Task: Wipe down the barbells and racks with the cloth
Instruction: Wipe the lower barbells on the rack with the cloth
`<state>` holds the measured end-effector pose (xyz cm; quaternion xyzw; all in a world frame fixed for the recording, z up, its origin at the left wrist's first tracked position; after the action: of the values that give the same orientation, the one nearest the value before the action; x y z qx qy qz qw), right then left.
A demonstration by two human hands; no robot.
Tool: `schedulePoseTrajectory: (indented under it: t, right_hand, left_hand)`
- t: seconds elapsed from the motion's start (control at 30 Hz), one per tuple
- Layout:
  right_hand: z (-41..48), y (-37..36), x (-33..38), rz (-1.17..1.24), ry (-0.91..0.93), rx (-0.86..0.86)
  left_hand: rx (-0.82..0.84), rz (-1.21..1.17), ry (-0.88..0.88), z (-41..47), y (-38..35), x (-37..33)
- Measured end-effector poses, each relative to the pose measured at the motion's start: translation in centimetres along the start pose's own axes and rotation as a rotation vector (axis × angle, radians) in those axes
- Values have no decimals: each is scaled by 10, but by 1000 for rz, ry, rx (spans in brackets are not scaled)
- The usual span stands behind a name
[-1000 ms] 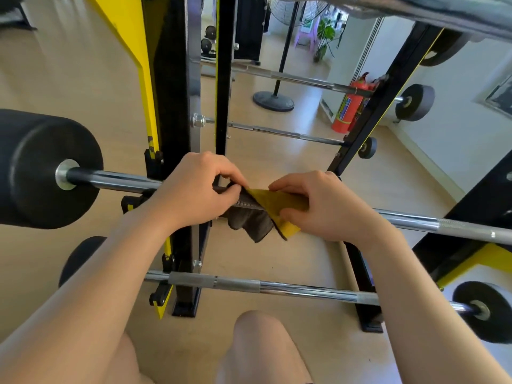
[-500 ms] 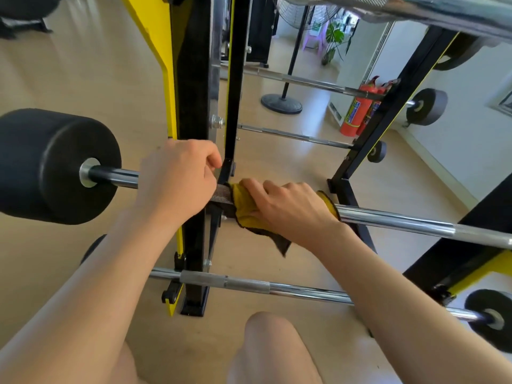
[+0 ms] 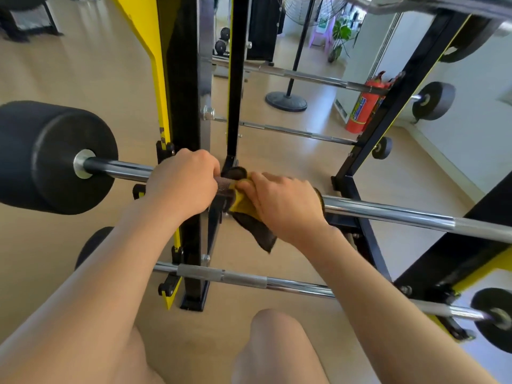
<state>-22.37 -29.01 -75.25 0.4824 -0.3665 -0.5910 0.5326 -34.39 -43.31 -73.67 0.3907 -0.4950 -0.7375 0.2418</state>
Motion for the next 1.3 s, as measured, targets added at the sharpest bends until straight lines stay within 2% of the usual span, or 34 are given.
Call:
schedulePoseTrajectory:
  t: [0.1, 0.17, 0.27, 0.37, 0.43, 0.47, 0.5, 0.57, 0.63, 0.7, 0.93, 1.07, 1.13, 1.3]
  right_hand:
    - [-16, -16, -7, -174, 158, -68]
    - [-6, -7, -7, -168, 150, -26]
    - [20, 11, -8, 143, -90, 138]
    - [46, 13, -29, 529, -330, 426]
    - [56, 10, -38, 648, -396, 577]
    - [59, 7, -41, 661, -393, 587]
    - [60, 7, -41, 647, -368, 552]
    - [49, 9, -35, 553, -259, 358]
    - [21, 8, -23, 352, -96, 108]
    - [-4, 7, -7, 137, 18, -4]
    - [-9, -7, 10, -47, 47, -15]
    - [8, -17, 26, -174, -83, -101]
    - [20, -13, 24, -217, -76, -73]
    - [33, 4, 12, -47, 40, 42]
  left_hand:
    - [-3, 18, -19, 2, -2, -2]
    - [7, 14, -23, 4, -5, -3]
    - [19, 8, -11, 5, -5, -6]
    - [31, -2, -9, 5, -5, -5]
    - [38, -22, -9, 5, -5, -4]
    - [42, -31, -9, 5, -5, -3]
    - [46, -37, -9, 5, -5, -2]
    - [53, -49, -12, 6, -5, -2]
    - [65, -55, -29, 5, -3, -4]
    - [67, -56, -56, 4, -3, -4]
    - [2, -145, -80, -2, -9, 6]
    - [2, -201, -54, -4, -9, 5]
    - [-9, -228, -40, -4, -9, 4]
    - [-55, -325, 7, 1, -11, 8]
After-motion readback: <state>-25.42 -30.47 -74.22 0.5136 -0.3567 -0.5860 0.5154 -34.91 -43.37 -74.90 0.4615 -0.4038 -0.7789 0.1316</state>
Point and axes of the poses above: each hand's wrist, its own z-axis towards the middle knuckle, its own y-axis out of the back of the hand, x = y × z, the point moved 2 cm from there along z, towards the middle knuckle, and after that the axes turned 10 degrees about y, right-handed, at the moved point
